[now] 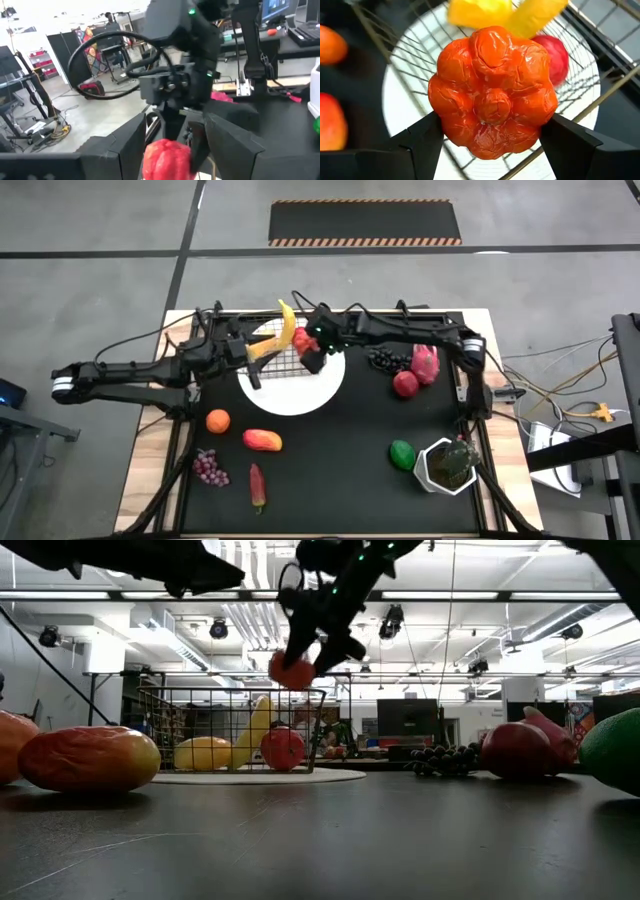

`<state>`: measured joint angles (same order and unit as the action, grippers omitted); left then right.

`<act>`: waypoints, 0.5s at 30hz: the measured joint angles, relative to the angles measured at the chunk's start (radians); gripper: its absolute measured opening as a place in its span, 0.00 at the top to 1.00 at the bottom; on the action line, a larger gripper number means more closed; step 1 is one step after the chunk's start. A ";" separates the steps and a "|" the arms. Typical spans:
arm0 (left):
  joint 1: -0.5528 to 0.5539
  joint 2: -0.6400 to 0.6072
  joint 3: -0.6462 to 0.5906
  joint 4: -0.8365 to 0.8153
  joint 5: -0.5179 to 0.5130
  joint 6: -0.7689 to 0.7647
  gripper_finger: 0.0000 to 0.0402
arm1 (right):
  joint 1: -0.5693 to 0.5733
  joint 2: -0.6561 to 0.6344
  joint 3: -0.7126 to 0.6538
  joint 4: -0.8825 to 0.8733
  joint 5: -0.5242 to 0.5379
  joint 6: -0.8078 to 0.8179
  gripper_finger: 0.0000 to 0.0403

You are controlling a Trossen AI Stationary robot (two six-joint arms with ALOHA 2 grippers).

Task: Build produce basket
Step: Put the tangerine into the wire basket

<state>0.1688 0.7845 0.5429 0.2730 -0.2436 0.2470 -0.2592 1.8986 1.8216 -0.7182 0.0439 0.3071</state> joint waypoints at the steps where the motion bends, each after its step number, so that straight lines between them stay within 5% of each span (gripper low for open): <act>1: 0.000 -0.001 -0.010 0.001 0.000 0.000 0.53 | -0.005 0.017 0.021 -0.023 0.000 0.005 0.31; 15: 0.000 -0.030 -0.063 0.102 -0.004 0.032 0.53 | -0.015 0.165 0.219 -0.199 0.001 -0.004 0.26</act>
<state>0.1688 0.7546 0.4801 0.3747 -0.2478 0.2790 -0.2738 2.0632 2.0411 -0.9174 0.0447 0.3031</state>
